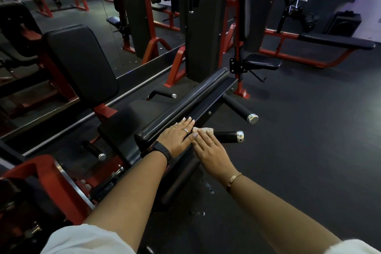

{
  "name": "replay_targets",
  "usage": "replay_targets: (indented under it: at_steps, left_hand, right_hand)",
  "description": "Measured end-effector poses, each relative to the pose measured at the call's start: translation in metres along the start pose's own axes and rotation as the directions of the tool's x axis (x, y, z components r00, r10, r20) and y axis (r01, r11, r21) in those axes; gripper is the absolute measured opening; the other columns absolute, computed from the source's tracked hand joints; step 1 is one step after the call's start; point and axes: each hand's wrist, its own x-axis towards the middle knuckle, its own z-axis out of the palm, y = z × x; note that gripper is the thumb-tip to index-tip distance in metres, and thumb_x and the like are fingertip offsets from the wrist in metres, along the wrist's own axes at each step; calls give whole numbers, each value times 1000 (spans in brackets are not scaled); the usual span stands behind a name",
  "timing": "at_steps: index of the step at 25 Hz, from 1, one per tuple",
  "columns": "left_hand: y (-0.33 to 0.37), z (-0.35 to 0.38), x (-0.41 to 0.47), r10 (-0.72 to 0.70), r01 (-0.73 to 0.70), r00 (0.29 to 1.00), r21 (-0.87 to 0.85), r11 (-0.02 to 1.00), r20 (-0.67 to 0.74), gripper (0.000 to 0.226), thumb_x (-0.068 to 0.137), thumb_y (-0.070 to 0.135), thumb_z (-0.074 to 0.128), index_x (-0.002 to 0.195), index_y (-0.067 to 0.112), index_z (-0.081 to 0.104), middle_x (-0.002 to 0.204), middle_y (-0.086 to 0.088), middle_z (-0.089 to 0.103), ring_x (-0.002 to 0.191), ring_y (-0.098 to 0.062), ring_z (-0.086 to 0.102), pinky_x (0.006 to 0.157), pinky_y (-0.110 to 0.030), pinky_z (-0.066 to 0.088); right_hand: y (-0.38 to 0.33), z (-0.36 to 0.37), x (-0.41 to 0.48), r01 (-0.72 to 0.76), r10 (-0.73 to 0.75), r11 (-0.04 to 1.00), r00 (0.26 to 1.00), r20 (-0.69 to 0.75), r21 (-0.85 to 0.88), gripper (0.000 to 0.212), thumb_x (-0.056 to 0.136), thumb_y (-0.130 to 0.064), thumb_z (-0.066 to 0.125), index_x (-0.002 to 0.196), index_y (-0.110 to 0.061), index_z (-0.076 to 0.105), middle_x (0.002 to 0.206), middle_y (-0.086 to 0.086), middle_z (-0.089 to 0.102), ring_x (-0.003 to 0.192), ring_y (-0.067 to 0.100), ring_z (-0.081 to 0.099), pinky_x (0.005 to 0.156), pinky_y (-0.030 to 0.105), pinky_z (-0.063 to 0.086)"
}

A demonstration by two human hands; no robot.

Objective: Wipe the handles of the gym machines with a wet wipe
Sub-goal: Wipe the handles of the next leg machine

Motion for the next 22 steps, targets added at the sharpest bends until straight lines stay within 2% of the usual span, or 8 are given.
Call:
replay_targets:
  at_steps: [3,8,11,15,17,19,21,22]
  left_hand:
    - [1,0,1,0,-1,1000,17,1000,4,92,79,71,-2,153,18,15,160,2,10,147,-9,4,118,-28,9]
    - [1,2,3,2,-7,1000,202,979,22,76,96,54,37,154,18,5,161,1,2,147,-12,0,118,-29,7]
    - [2,3,3,19,-19,1000,259,966,4,70,99,35,42,153,16,2,161,-1,1,148,-13,0,118,-28,5]
    - [1,6,4,11,-10,1000,290,957,-1,72,99,44,39,153,15,1,161,-2,1,148,-15,0,119,-28,5]
    - [0,6,5,15,-17,1000,290,957,10,73,99,48,36,153,14,0,161,-2,0,148,-15,-1,119,-28,6]
    - [0,7,5,16,-18,1000,309,951,11,72,99,47,36,153,15,0,161,-3,0,148,-16,0,119,-28,6]
    - [1,7,4,11,-11,1000,314,949,4,72,100,45,37,153,15,0,161,-2,0,148,-16,0,119,-29,7]
    - [1,6,4,10,-10,1000,304,953,0,72,99,45,37,153,15,0,161,-2,1,148,-16,0,119,-29,7]
  right_hand:
    - [31,-6,-25,158,-156,986,987,26,-53,50,94,-18,34,143,-10,38,150,8,37,140,24,32,114,45,24]
    - [27,-15,-10,-150,150,989,989,-6,4,45,95,-21,37,137,-12,50,142,9,48,131,24,46,113,43,25]
    - [7,-11,-5,9,-9,1000,998,69,12,49,91,-20,32,137,-13,50,144,8,46,135,25,41,113,43,20]
    - [25,-27,-22,51,-62,988,995,74,143,48,89,-16,42,136,-17,51,140,0,51,133,18,44,110,40,27]
    - [29,-53,-10,-66,49,920,997,53,387,38,88,-10,54,126,-15,60,123,0,64,116,17,58,99,32,41]
    - [31,-79,7,-280,203,720,960,193,635,32,93,-8,52,122,-17,61,115,-4,66,104,11,60,88,21,46]
    - [38,-86,24,-422,251,588,906,340,690,30,97,-12,47,124,-19,59,110,-5,64,95,11,61,80,19,49]
    - [43,-80,30,-442,257,639,894,368,630,28,97,-13,46,123,-18,57,108,-2,64,93,13,61,79,22,50]
